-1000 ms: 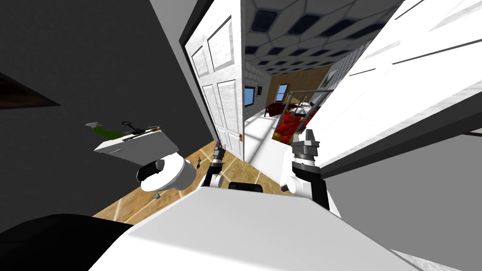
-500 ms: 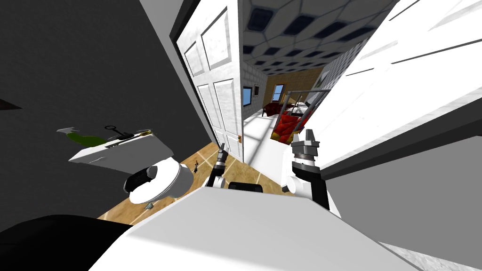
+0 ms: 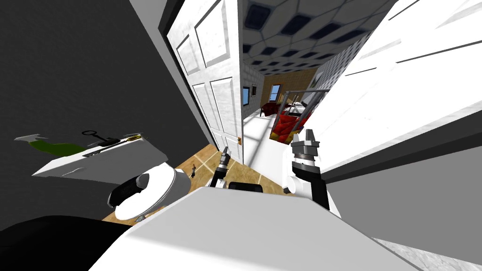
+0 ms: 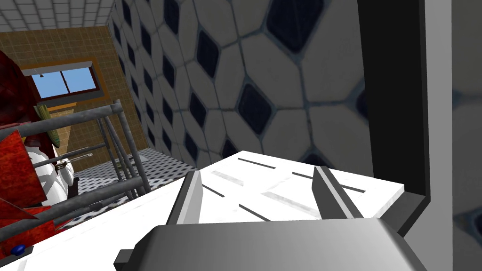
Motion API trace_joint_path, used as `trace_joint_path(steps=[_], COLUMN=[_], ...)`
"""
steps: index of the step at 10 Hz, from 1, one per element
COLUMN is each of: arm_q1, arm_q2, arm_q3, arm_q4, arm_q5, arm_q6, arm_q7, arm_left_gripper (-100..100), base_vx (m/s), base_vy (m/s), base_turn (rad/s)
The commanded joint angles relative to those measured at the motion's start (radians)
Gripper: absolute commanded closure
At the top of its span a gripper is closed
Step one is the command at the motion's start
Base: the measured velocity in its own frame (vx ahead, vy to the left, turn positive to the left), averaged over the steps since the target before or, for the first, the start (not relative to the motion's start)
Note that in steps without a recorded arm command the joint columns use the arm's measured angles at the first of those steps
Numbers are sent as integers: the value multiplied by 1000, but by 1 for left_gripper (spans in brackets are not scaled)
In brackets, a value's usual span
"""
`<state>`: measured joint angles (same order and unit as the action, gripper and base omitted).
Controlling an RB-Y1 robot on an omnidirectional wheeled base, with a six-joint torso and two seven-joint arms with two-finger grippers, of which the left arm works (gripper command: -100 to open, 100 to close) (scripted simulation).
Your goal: Push the door open
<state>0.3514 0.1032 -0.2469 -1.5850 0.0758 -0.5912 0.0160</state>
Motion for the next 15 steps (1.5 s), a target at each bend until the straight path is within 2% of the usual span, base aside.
trace_joint_path(steps=[1,11,12,13,15], arm_q1=[-9,-46,-53,-53,-59], arm_q2=[5,27,30,30,33], arm_q3=[-13,-94,-108,-108,-121], arm_q4=[39,273,312,312,349], arm_q5=[-2,-18,-21,-21,-23], arm_q6=[-11,-95,-109,-109,-122], arm_q7=[-1,-6,-7,-7,-7], arm_left_gripper=[-100,-100,-100,-100,-100], base_vx=[74,86,111,93,72], base_vy=[71,67,64,63,52], base_turn=[-86,-78,-120,-37,-44])
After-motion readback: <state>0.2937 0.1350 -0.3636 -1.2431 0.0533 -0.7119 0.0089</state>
